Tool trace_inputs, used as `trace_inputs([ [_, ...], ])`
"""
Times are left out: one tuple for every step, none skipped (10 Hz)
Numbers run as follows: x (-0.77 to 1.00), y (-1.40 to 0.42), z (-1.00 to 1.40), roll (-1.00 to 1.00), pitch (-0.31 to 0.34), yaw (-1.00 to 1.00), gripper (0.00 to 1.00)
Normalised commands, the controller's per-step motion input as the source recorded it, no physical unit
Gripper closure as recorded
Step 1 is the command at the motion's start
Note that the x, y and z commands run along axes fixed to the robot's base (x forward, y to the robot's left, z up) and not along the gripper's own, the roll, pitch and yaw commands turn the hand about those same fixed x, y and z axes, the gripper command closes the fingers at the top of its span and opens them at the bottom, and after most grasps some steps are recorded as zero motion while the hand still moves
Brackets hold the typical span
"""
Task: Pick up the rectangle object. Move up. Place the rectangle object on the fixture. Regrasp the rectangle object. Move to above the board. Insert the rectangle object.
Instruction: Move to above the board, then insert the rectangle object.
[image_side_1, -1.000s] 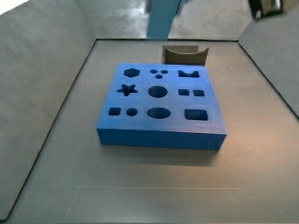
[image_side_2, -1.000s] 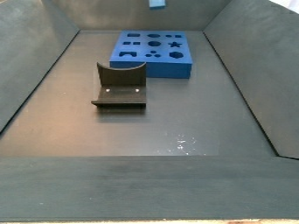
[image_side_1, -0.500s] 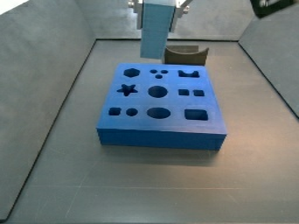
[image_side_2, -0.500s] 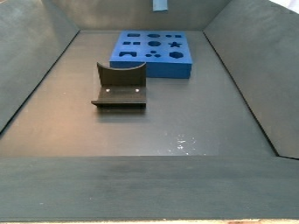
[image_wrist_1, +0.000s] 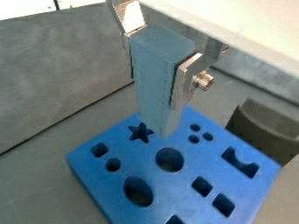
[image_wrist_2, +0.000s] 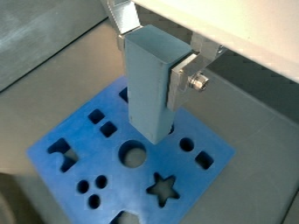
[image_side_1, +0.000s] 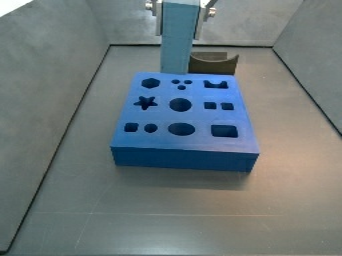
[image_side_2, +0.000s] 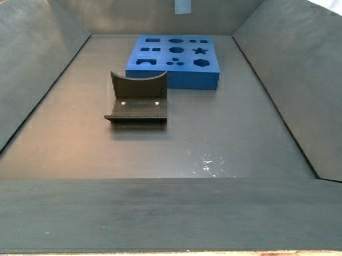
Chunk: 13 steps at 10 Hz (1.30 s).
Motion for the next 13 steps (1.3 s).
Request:
trace_inputs([
  [-0.05, 0.04, 0.01, -0.88, -0.115, -0.03, 1.0],
  [-0.05, 0.04, 0.01, -0.68, -0.103, -0.02, 1.0],
  [-0.05, 0.03, 0.01, -0.44, -0.08, -0.01, 1.0],
  [-0.04, 0.03, 0.0, -0.36, -0.071, -0.01, 1.0],
  [0.0, 0.0, -0.02, 0.0, 0.0, 0.0, 1.0],
  [0.19, 0.0, -0.23, -0.01, 0.0, -0.01, 1.0],
  [0.32, 0.0, -0.36, -0.19, 0.0, -0.01, 1.0],
  [0.41, 0.03, -0.31, -0.35, 0.06, -0.05, 1.0],
  [0.56, 0.1, -0.25, -0.55, 0.22, -0.09, 1.0],
  [0.62, 0.04, -0.27, -0.46, 0.231, -0.1, 1.0],
  [0.65, 0.0, -0.27, -0.37, 0.229, -0.13, 1.0],
  [0.67, 0.0, -0.27, -0.29, 0.237, -0.14, 1.0],
  [0.53, -0.07, -0.33, -0.16, 0.086, -0.08, 1.0],
])
